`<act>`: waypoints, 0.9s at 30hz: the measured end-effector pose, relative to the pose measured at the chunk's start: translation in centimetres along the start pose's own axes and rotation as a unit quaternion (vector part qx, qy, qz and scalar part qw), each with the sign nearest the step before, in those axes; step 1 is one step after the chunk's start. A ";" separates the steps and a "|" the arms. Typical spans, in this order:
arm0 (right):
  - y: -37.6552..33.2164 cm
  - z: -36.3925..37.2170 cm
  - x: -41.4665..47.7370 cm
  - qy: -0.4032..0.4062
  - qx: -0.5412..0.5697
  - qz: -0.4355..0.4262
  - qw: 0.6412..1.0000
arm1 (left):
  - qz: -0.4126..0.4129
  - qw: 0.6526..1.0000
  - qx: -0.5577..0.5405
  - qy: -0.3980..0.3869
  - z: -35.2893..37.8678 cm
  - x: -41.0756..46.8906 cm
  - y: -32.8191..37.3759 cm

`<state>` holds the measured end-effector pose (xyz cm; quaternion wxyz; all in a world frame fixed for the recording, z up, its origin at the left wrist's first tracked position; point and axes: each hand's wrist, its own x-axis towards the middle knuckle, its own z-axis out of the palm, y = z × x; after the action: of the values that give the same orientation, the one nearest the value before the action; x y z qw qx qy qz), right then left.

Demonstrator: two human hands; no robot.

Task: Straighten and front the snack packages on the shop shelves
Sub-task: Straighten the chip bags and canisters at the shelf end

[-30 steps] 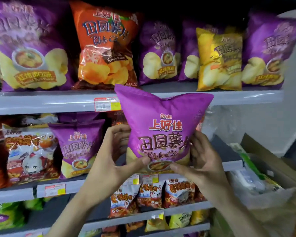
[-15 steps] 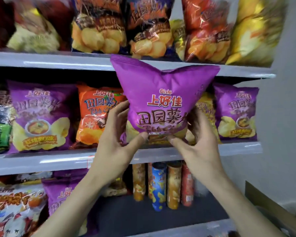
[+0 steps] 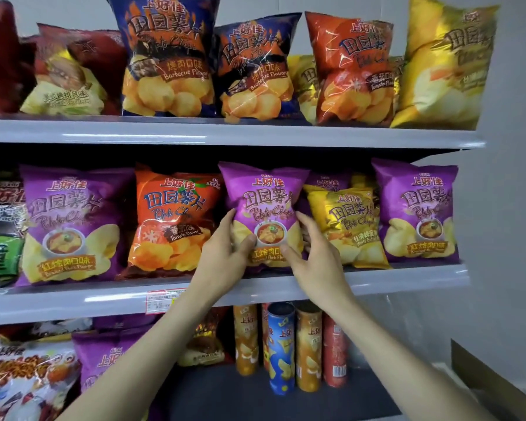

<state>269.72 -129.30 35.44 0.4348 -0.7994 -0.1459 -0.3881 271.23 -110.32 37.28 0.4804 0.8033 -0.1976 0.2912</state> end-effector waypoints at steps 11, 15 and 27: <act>-0.1 -1.4 -0.9 -0.109 -0.081 0.040 0.990 | 0.018 0.991 0.131 -0.026 -1.2 -1.9 -0.2; -0.2 -1.4 -0.8 -0.107 -0.104 0.052 0.987 | 0.018 0.989 0.143 -0.043 -1.2 -1.7 0.2; -1.5 -2.2 -3.5 -0.157 -0.238 0.058 0.957 | 0.033 0.973 0.204 -0.100 -2.6 -4.1 -0.8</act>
<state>265.54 -129.82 34.41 0.2253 -0.9376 -0.0691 -0.2558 267.91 -107.44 34.99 0.2743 0.9024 -0.2076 0.2594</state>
